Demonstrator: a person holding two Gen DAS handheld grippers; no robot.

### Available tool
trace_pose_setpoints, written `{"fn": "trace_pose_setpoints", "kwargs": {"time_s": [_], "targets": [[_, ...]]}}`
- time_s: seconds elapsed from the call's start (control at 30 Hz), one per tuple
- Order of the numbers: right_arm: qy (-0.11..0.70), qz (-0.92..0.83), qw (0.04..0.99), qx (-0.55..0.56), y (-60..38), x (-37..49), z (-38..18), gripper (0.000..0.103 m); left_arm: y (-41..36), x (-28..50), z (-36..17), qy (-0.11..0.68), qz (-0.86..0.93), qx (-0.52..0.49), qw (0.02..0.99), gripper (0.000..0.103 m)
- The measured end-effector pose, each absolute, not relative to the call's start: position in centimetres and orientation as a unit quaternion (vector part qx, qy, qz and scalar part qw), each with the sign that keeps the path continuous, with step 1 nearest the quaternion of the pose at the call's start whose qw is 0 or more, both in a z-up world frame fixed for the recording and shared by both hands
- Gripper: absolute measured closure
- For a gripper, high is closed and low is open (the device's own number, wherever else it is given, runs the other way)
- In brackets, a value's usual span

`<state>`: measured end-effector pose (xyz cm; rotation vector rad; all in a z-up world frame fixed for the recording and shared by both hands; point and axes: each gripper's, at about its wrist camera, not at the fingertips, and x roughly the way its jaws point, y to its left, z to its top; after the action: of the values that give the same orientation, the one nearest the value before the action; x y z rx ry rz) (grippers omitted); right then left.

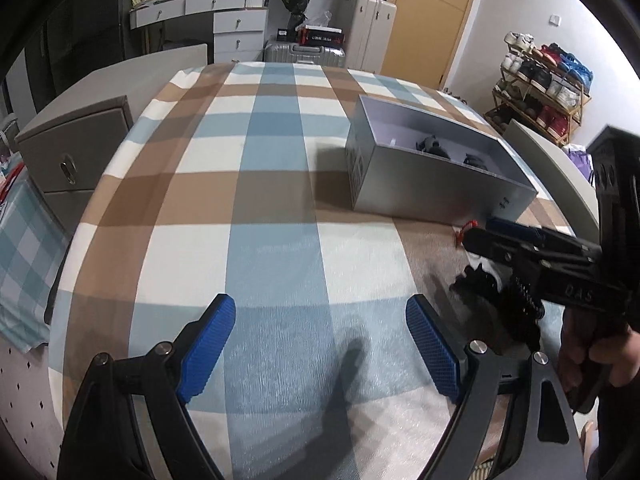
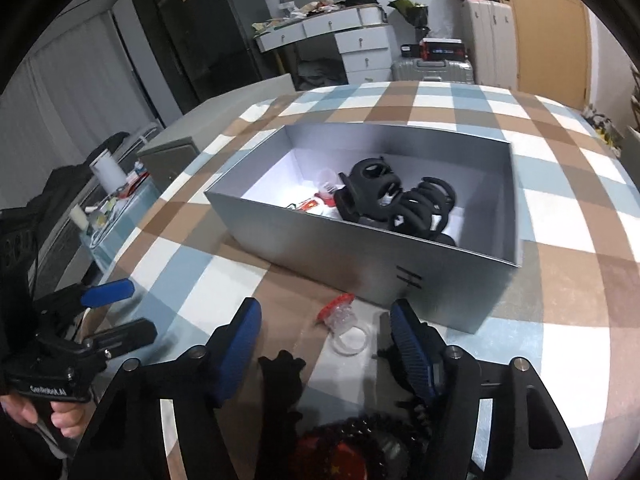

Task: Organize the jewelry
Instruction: 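Move the right tool to the pile and close it on another clear ring, then lift the clear red-topped ring with the right tool off the table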

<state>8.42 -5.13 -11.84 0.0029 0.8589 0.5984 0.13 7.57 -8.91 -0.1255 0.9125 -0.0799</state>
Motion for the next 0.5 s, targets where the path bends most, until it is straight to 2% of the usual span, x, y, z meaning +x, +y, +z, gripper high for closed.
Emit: {"fn": "trace_pose_setpoints", "kwargs": {"time_s": [0.23,0.33,0.5], "targets": [[0.418,0.268,0.866,-0.050,-3.7,8.3,-12.4,0.064,7.7,-0.1,-9.2,0.446,-0.041,-0.064,0.892,0.019],[0.416,0.263,0.867,-0.077,-3.2,8.1,-12.6,0.084,7.7,-0.1,-9.4,0.449,-0.041,-0.064,0.890,0.019],[0.407,0.269,0.869,-0.075,-3.4,7.6,-12.2,0.085,7.7,-0.2,-9.4,0.450,-0.040,-0.062,0.890,0.019]]}}
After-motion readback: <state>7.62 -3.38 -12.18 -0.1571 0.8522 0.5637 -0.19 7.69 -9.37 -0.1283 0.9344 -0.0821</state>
